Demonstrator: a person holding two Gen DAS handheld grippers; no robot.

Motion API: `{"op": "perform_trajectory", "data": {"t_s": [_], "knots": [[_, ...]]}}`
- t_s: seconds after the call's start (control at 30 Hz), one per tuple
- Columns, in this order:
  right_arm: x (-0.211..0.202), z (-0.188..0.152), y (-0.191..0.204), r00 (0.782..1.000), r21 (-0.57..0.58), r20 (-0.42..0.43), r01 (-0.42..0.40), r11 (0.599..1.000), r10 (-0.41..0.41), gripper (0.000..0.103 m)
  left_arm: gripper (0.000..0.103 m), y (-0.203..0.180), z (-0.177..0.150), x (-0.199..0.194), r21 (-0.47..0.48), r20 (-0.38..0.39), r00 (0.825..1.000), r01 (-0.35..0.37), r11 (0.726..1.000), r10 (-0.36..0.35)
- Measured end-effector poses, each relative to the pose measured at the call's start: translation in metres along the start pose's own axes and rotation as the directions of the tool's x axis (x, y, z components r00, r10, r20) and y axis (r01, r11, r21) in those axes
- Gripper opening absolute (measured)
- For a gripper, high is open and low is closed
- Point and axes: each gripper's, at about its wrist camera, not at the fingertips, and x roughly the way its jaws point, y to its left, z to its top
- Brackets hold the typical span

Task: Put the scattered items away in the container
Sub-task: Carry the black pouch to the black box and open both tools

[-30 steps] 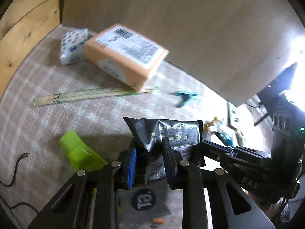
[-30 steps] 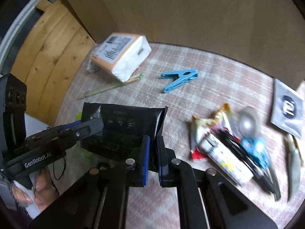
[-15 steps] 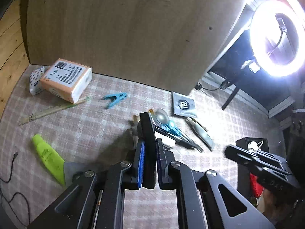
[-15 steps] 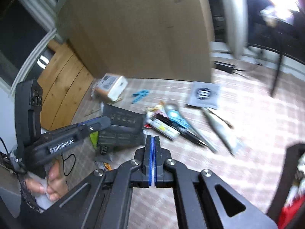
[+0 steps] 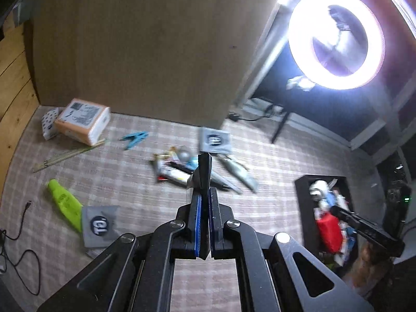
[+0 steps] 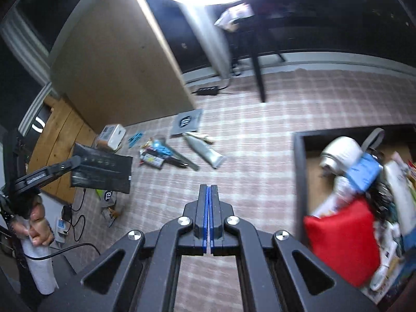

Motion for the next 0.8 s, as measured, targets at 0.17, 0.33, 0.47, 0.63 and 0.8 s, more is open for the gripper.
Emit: {"op": "perform_trajectory", "data": {"t_s": [0.17,0.33,0.47,0.63,0.8], "knots": [[-0.051,-0.019,-0.037,0.996,0.045,0.067,0.049,0.998,-0.052,0.001,0.004,-0.066,-0.004,-0.008,0.079,0.003,0.996,0.087,0.993,-0.087],[-0.112,-0.061,-0.088,0.98,0.127,0.119,0.147,0.981,-0.162,0.001,0.004,-0.154,-0.01,0.002,0.178,-0.03,0.983,0.185,0.966,-0.183],[-0.159,-0.108,-0.135,0.961,0.21,0.135,0.212,0.954,-0.243,0.001,0.004,-0.237,-0.018,0.014,0.258,-0.08,0.959,0.284,0.924,-0.272],[-0.209,-0.171,-0.191,0.931,0.32,0.114,0.296,0.9,-0.347,0.001,0.004,-0.332,-0.037,0.029,0.329,-0.164,0.916,0.4,0.855,-0.365],[-0.251,-0.216,-0.236,0.905,0.42,0.098,0.339,0.842,-0.414,0.001,0.004,-0.404,-0.064,0.048,0.365,-0.259,0.876,0.479,0.798,-0.407]]}}
